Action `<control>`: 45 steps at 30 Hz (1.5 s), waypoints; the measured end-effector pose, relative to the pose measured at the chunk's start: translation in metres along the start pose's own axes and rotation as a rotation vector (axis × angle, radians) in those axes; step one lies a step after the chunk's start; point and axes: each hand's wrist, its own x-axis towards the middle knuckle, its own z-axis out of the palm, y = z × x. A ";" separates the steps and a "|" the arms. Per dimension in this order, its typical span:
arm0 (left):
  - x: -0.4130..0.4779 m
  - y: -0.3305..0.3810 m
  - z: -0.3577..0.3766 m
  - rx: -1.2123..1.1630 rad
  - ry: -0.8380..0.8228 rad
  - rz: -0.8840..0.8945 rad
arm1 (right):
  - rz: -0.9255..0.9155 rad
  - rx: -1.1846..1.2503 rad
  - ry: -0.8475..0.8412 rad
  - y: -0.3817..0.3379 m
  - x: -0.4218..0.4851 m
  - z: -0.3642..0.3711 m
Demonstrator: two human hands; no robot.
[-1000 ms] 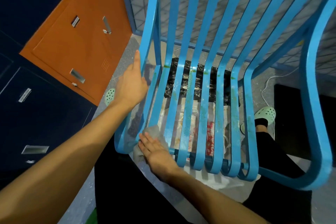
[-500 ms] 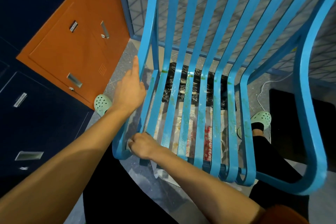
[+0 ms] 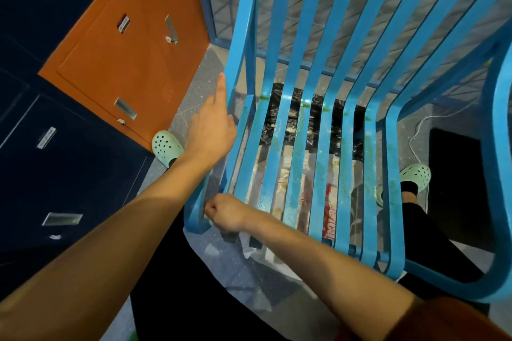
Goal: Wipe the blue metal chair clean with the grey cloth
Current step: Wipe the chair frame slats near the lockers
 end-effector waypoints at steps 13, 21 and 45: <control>0.000 0.001 -0.001 -0.055 -0.007 -0.029 | 0.042 -0.005 -0.061 -0.015 0.017 -0.014; -0.001 0.002 -0.003 -0.078 -0.016 -0.034 | -0.048 0.998 0.433 -0.019 -0.060 0.023; 0.000 0.003 -0.005 -0.165 -0.042 -0.048 | -0.303 0.871 0.849 -0.047 -0.062 0.038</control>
